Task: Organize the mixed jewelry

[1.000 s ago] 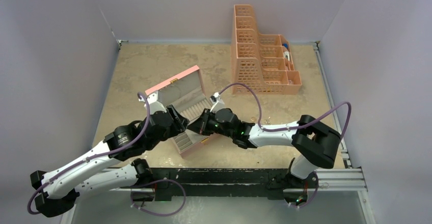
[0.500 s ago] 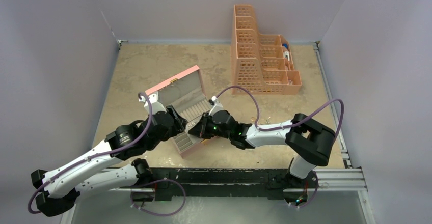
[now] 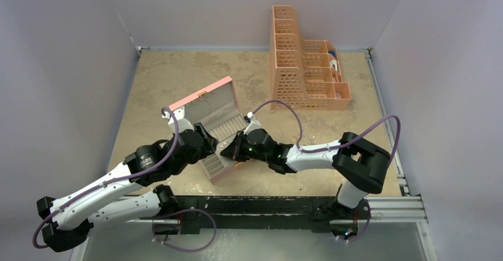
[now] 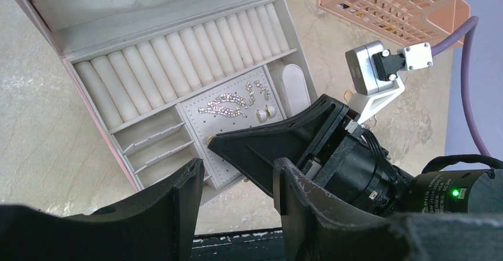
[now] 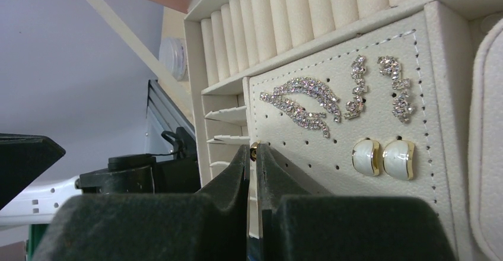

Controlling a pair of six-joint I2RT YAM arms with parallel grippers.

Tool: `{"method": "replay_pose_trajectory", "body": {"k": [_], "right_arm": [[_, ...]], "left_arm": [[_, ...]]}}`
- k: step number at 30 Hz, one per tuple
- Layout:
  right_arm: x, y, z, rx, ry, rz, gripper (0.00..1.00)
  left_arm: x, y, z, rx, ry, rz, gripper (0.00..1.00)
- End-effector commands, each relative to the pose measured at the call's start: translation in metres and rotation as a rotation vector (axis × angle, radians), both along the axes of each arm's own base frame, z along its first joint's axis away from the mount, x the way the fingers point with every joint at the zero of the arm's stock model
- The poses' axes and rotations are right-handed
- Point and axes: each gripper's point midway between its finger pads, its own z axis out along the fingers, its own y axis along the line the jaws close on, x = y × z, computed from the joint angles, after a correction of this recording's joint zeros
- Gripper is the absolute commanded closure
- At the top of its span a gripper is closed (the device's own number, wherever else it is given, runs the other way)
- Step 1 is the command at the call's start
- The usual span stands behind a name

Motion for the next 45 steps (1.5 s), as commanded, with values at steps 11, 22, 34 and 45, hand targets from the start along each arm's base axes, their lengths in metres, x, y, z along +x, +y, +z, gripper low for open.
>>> {"method": "replay_pose_trajectory", "body": {"k": [11,22,34,45], "right_arm": [[0.012,0.001,0.009,-0.001,-0.037,-0.054,0.96],[0.006,-0.001,0.006,0.010,-0.023,-0.036,0.93],[0.010,-0.012,0.013,0.038,-0.028,-0.080,0.87],[0.014,-0.022,0.009,0.016,-0.020,-0.122,0.87]], "left_arm": [[0.005,0.000,0.012,-0.014,-0.024,0.022,0.53],[0.005,-0.001,0.011,-0.013,-0.021,0.020,0.53],[0.006,-0.003,0.011,-0.012,-0.022,0.014,0.53],[0.006,-0.003,0.010,-0.009,-0.019,0.014,0.53]]}}
